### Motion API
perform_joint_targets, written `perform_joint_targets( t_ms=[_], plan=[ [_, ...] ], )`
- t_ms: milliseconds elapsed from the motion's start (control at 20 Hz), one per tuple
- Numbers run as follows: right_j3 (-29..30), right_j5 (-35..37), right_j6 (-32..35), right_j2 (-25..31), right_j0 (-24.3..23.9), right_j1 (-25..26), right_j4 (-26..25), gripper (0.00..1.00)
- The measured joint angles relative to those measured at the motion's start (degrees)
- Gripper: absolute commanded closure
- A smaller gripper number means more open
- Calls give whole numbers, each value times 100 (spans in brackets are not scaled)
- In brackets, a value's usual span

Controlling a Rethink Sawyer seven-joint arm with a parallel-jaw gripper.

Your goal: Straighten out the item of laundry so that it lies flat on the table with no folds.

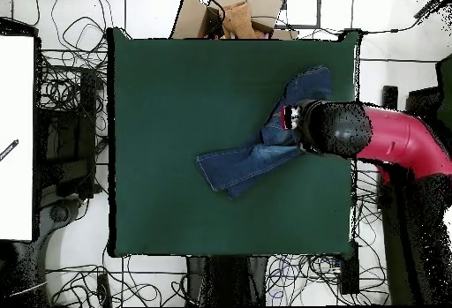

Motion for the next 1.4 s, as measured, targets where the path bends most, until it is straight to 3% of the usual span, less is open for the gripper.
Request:
perform_joint_targets(
  t_ms=[850,1400],
  plan=[
    [354,-813,0,-210,279,318,1,0],
    [927,-1181,0,-562,369,257,3,0]
  ],
)
